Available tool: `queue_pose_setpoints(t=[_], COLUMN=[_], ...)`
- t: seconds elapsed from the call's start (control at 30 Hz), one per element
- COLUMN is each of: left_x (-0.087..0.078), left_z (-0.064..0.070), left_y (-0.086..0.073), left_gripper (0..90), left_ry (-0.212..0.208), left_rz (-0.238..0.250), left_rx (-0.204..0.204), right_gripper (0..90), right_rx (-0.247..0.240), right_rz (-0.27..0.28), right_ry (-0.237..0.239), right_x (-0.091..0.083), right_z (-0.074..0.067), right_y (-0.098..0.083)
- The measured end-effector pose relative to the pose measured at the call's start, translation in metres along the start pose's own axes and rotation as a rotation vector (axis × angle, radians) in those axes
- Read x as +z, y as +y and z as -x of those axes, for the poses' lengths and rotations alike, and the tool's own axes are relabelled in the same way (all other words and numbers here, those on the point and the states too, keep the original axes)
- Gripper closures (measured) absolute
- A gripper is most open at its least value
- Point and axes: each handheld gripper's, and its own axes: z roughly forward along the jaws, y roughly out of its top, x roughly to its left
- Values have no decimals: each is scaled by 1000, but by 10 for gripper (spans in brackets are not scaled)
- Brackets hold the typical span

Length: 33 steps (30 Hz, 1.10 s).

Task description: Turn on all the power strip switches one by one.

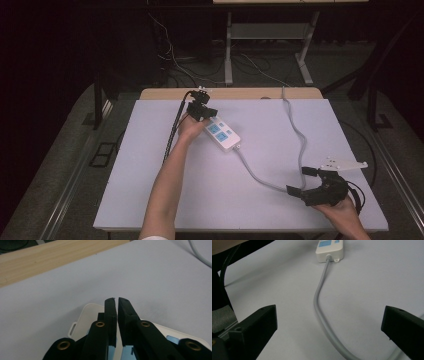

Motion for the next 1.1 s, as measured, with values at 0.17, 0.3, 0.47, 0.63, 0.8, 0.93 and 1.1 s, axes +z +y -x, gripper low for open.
queue_pose_setpoints(t=[0.17, 0.3, 0.47, 0.63, 0.8, 0.93, 1.1], left_x=[-15, -29, -47, -61, -76, -87, -100], left_z=[2, 3, 0, -1, 1, 3, 4], left_y=[4, 5, 2, -1, -11, -23, -38], left_gripper=[615, 380, 132, 0, 0, 0, 0], left_ry=[-5, -7, -24, -19, -46, -76, -92], left_rz=[32, 43, 48, 40, 74, 107, 141], left_rx=[1, 10, 6, -2, -9, -7, -13], right_gripper=[3, 3, 3, 3, 4, 3, 3], right_rx=[-4, -5, -6, -2, -2, -2, -3], right_rz=[1, -1, -1, 4, 4, 3, 0], right_ry=[1, 4, 7, 5, 4, 4, 3], right_x=[0, 1, 1, 0, 1, 1, 1], right_z=[-2, -2, -1, -1, -1, -1, -1], right_y=[0, 1, 1, 1, 1, 1, 1])
